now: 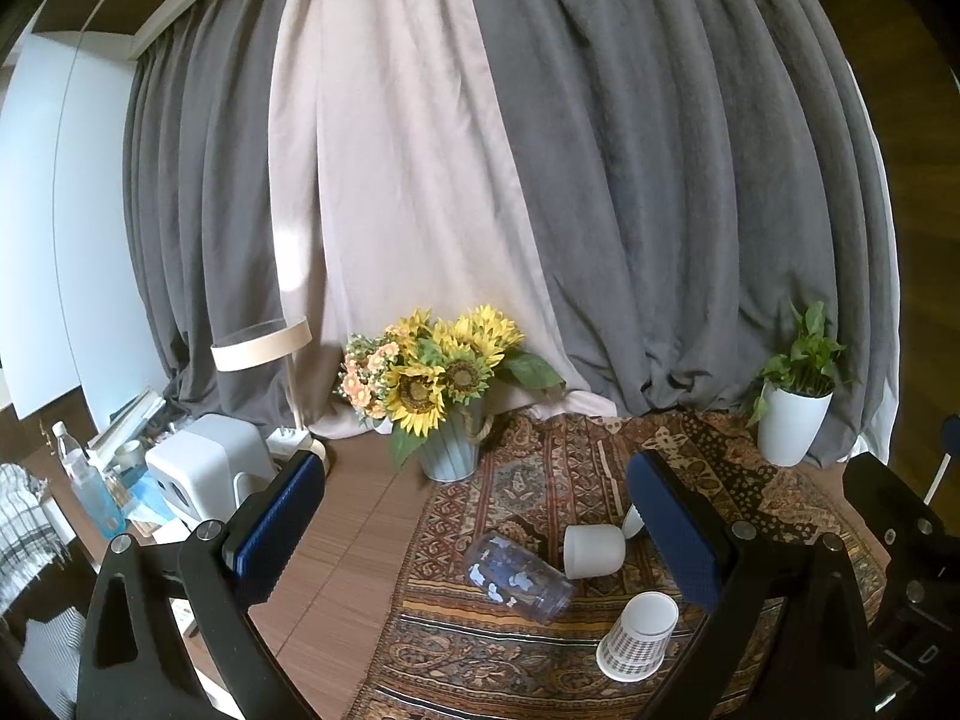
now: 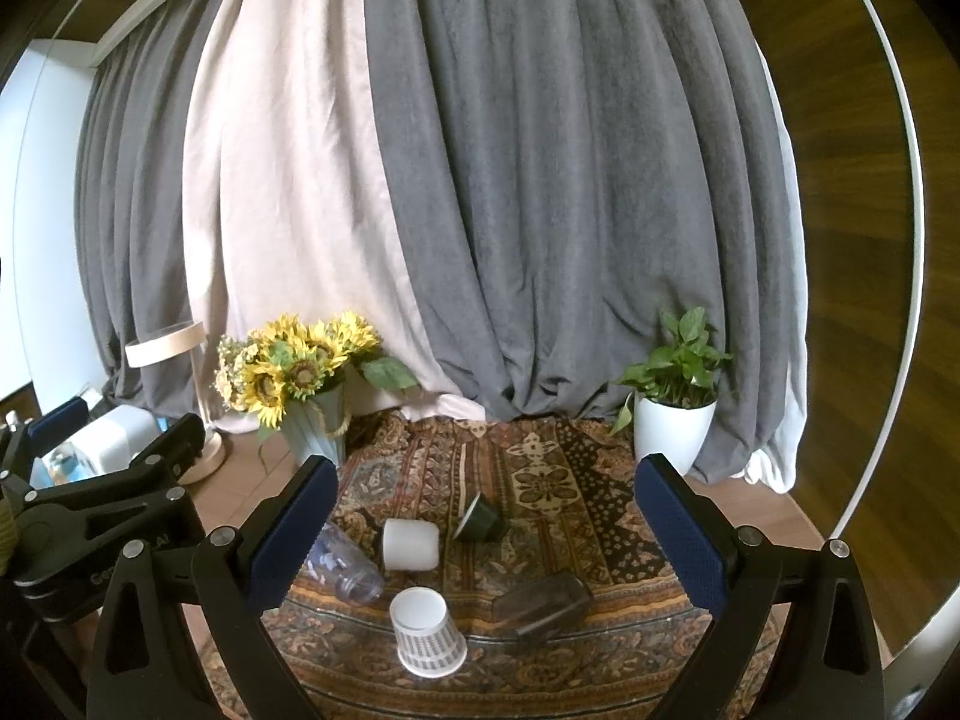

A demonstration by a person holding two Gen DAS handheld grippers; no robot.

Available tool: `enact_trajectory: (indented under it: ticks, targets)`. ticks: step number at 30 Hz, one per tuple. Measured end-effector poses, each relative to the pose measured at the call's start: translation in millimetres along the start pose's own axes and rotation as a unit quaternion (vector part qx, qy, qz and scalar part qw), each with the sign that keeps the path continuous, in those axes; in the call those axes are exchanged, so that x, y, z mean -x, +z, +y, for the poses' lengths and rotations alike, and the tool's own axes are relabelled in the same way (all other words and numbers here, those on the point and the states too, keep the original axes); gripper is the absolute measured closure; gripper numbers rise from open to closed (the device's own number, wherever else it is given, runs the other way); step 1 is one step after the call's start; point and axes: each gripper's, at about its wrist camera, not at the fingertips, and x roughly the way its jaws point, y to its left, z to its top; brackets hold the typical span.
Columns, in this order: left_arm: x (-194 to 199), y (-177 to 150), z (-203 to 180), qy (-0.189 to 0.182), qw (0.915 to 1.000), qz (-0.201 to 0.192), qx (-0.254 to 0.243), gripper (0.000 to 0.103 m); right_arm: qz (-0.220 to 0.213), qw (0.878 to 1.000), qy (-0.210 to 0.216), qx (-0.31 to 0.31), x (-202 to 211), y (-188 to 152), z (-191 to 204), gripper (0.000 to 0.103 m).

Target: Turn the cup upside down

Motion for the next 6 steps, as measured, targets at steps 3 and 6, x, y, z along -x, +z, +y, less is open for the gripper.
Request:
enact_trajectory:
  ticks: [3,6]
  targets:
    - [-0.3,0.3,0.1,-0.001,1.0000,0.003,0.001,0.000,0.000,1.000,0.000,0.000,-0.5,0.2,-0.4,0.003]
    - [0.4,-0.4,0.1,-0.002,1.0000,0.005,0.002,0.000,0.001,1.000,0.000,0.000,-2.0,0.4,-1.2,0.003]
